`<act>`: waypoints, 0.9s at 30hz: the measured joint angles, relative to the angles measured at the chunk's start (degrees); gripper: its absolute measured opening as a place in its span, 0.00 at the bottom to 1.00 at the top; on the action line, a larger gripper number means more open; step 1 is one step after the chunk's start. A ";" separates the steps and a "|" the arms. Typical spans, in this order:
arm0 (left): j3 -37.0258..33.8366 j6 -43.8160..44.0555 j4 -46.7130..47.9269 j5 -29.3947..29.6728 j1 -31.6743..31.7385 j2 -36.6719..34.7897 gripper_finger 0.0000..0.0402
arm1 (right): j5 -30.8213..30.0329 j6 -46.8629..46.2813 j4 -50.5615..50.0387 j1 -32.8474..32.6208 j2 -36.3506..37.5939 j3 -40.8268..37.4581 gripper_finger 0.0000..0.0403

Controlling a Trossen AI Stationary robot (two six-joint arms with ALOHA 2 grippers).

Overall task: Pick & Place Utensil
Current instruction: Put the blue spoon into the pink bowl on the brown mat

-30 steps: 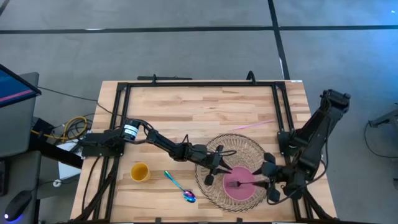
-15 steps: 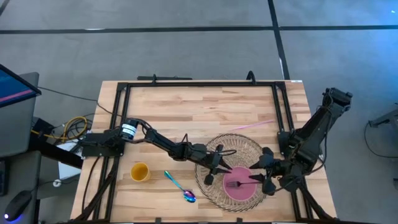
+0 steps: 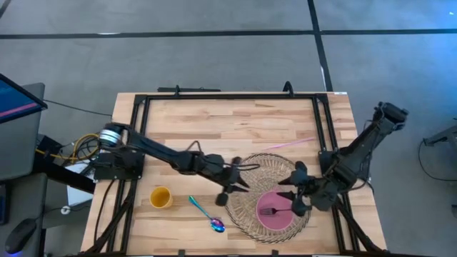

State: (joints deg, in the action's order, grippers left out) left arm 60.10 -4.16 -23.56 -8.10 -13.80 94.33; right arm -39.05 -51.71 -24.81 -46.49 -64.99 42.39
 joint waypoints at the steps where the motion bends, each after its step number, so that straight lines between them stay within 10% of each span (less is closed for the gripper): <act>1: -1.31 0.09 1.50 0.13 0.00 -1.76 0.17 | 0.00 1.42 0.63 0.87 0.00 0.00 0.46; 15: -24.57 9.02 5.11 -1.86 -5.24 -21.83 0.17 | 0.09 4.31 2.18 11.04 -0.02 -0.02 0.46; 27: -26.60 8.10 2.98 -0.48 -12.31 -10.57 0.35 | 0.32 16.07 11.32 16.53 -0.02 -0.02 0.46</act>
State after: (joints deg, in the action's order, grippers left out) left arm 33.49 3.93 -20.58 -8.58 -26.11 83.76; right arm -38.73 -35.64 -13.49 -29.96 -65.01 42.37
